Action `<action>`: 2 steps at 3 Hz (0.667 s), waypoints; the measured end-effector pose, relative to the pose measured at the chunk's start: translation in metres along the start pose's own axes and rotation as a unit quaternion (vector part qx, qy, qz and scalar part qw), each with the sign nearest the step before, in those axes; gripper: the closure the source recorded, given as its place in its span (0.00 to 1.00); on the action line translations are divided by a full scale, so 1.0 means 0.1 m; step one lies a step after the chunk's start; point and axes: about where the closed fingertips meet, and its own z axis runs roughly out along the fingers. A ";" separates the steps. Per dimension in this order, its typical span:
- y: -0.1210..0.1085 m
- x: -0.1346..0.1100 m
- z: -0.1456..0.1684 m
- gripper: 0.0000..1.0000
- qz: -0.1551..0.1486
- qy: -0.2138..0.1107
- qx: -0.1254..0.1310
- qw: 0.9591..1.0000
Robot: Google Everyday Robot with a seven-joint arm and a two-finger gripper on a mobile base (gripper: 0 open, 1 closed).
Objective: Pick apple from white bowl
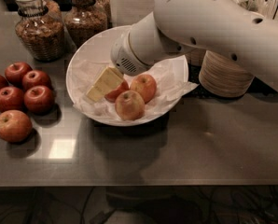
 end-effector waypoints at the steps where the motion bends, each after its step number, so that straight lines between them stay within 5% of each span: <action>1: 0.15 0.04 0.04 0.00 0.018 0.000 -0.015 1.000; 2: 0.08 0.23 0.19 0.00 0.036 0.007 -0.029 0.999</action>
Offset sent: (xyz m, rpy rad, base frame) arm -0.0051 -0.0058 -0.0456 0.0160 0.1267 -0.0187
